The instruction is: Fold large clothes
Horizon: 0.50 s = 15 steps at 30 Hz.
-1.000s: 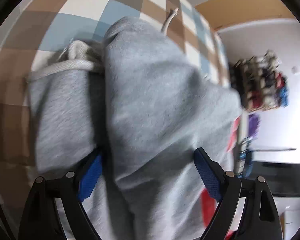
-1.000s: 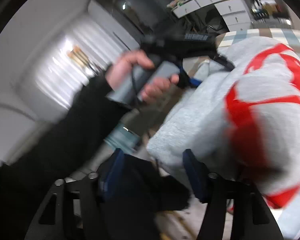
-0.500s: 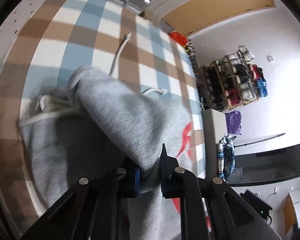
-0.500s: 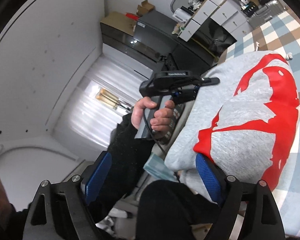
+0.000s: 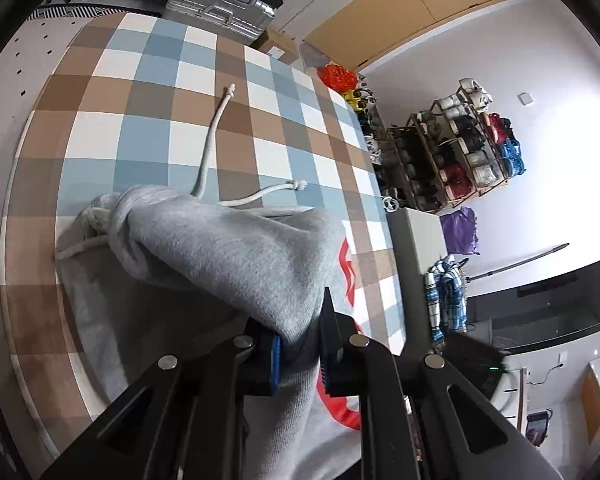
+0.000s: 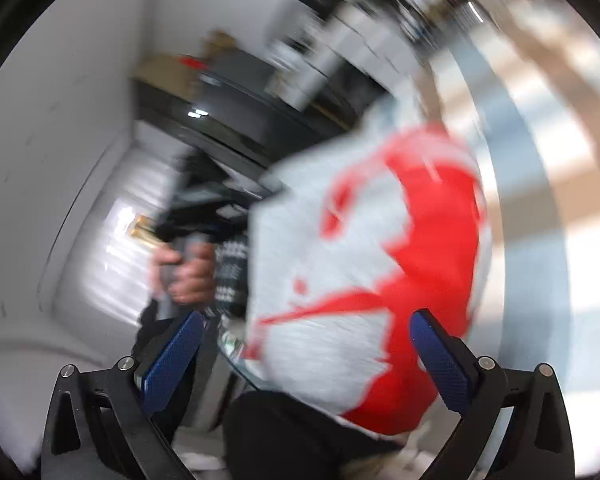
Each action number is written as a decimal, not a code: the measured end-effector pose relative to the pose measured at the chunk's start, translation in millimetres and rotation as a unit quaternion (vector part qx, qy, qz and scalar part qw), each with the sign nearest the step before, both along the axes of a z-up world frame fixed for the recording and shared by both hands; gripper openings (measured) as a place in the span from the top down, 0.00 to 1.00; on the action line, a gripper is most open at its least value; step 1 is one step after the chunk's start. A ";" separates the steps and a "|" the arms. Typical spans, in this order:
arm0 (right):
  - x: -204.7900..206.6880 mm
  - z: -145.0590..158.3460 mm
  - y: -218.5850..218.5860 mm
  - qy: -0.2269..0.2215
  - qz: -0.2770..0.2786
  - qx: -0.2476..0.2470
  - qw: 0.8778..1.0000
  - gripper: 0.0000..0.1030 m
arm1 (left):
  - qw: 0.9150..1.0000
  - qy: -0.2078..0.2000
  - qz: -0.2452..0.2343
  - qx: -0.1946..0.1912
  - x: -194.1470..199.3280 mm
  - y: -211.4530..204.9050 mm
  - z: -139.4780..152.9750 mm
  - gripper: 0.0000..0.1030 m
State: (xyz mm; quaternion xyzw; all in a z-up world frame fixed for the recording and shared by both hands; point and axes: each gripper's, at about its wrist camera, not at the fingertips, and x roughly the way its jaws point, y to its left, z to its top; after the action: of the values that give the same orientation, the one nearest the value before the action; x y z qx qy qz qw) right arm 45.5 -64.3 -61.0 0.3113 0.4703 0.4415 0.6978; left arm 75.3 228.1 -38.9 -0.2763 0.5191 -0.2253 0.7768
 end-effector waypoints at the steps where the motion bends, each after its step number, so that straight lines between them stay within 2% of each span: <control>1: -1.5 -4.0 7.9 0.003 0.011 -0.010 1.000 0.00 | 1.000 -0.001 -0.002 0.000 -1.3 1.3 2.9 0.91; 3: -6.4 -0.1 12.7 -0.016 0.020 -0.020 0.999 0.00 | 1.000 -0.003 0.001 0.002 -2.8 6.7 8.0 0.91; 6: -8.2 2.7 36.7 -0.026 0.056 -0.072 0.995 0.00 | 1.000 0.003 0.006 0.008 -2.0 18.6 9.6 0.91; 10: -25.0 1.0 77.1 -0.093 0.101 -0.206 0.969 0.00 | 1.000 0.026 0.011 0.012 2.0 30.8 -4.5 0.91; 12: -27.7 0.2 91.9 -0.111 0.126 -0.250 0.954 0.00 | 0.999 0.039 0.019 0.001 1.9 38.4 -15.2 0.91; 15: -28.7 -3.6 112.0 -0.124 0.185 -0.316 0.922 0.00 | 0.998 0.057 0.026 -0.011 1.8 48.3 -32.5 0.91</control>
State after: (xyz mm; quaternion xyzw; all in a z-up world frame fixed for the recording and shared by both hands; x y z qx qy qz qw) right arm 16.8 47.7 -64.6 -0.0749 0.5441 0.4261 0.7188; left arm 77.1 276.4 -71.5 -0.3100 0.5529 -0.1948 0.7485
